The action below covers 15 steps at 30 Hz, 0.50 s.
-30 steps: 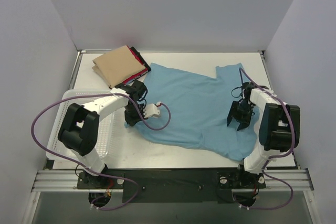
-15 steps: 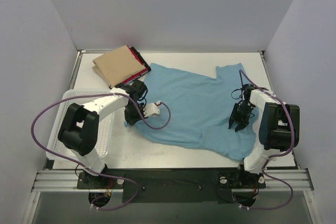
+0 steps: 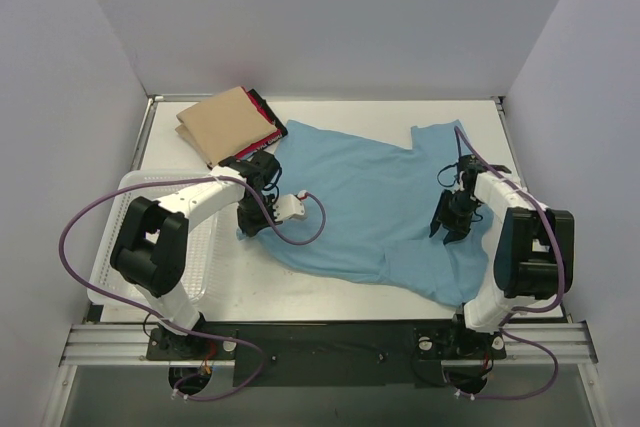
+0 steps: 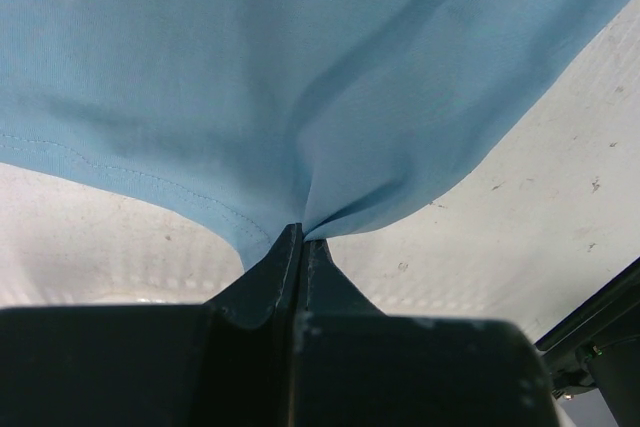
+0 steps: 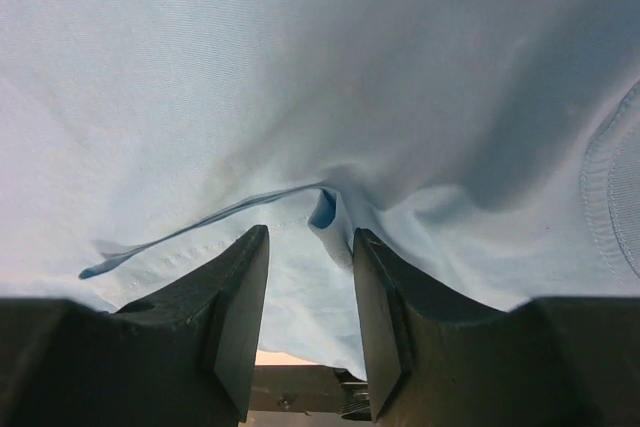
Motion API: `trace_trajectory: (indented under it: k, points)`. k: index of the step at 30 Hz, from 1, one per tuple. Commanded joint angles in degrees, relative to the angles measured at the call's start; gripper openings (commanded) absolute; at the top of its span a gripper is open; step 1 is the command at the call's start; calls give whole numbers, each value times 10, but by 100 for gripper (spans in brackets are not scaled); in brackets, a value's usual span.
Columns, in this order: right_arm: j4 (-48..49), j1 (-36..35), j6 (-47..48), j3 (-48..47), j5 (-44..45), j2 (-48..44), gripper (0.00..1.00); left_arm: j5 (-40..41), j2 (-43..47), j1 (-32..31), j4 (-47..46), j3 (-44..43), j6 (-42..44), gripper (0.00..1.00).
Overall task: Fold and stack the t-shirts
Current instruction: Fold the flattened tshirt in 1/3 of the way
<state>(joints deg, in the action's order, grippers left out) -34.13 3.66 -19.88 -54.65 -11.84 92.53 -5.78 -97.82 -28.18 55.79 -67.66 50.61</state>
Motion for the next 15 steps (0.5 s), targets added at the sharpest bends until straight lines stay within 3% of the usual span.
trace_trajectory:
  k: [1,5,10,15]
  points:
    - [-11,-1,-10,0,0,-8,34,0,17,-4,-6,-22,4,0]
    - [-2,2,-9,5,10,21,27,0,18,-4,-7,-20,5,0]
    - [1,13,-12,11,23,28,0,6,21,-4,-2,-23,3,0]
    - [0,45,-20,17,50,-39,0,12,18,-4,-8,-34,-11,0]
